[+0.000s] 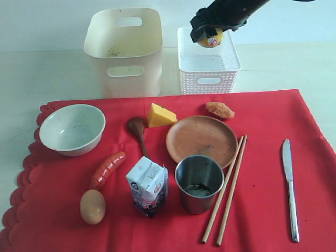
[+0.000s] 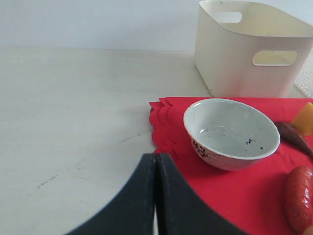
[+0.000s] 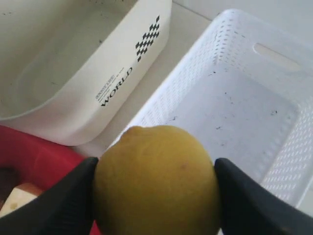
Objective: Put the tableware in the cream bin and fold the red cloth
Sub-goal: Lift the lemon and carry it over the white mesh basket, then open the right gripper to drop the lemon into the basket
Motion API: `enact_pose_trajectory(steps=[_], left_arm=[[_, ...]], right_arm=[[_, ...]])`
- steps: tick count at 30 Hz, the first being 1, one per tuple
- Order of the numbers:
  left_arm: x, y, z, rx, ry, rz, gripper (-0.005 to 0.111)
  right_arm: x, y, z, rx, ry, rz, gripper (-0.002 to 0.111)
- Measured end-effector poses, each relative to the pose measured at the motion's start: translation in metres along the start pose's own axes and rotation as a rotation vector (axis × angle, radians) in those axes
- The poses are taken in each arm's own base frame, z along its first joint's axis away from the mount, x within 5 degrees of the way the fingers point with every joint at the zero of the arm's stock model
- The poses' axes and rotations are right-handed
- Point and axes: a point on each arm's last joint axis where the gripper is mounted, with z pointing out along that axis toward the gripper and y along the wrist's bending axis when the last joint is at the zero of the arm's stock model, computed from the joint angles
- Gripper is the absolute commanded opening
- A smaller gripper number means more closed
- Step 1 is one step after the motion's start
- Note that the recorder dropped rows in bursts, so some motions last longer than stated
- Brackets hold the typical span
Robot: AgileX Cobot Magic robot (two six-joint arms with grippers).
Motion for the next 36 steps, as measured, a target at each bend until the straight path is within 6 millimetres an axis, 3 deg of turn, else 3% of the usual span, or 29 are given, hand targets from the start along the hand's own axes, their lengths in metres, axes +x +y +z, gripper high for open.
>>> enact_pose_trajectory(steps=[10,18,21,23,26,30,36], left_arm=[[0.0,0.0,0.0,0.0,0.0,0.0,0.0],[0.0,0.0,0.0,0.0,0.0,0.0,0.0],[0.0,0.0,0.0,0.0,0.0,0.0,0.0],[0.0,0.0,0.0,0.0,0.0,0.0,0.0],[0.0,0.0,0.0,0.0,0.0,0.0,0.0],[0.0,0.0,0.0,0.0,0.0,0.0,0.0],[0.0,0.0,0.0,0.0,0.0,0.0,0.0]], right_arm=[[0.017,-0.018,0.054,0.051,0.068,-0.025,0.0],[0.031,-0.026,0.082,0.072,0.085,-0.019,0.002],[0.035,-0.027,0.087,0.072,0.093,-0.016,0.014],[0.037,-0.028,0.091,0.071,0.1,-0.007,0.032],[0.038,-0.028,0.092,0.072,0.101,0.0,0.047],[0.038,-0.028,0.092,0.069,0.106,0.007,0.057],[0.039,-0.027,0.091,0.063,0.122,0.009,0.061]])
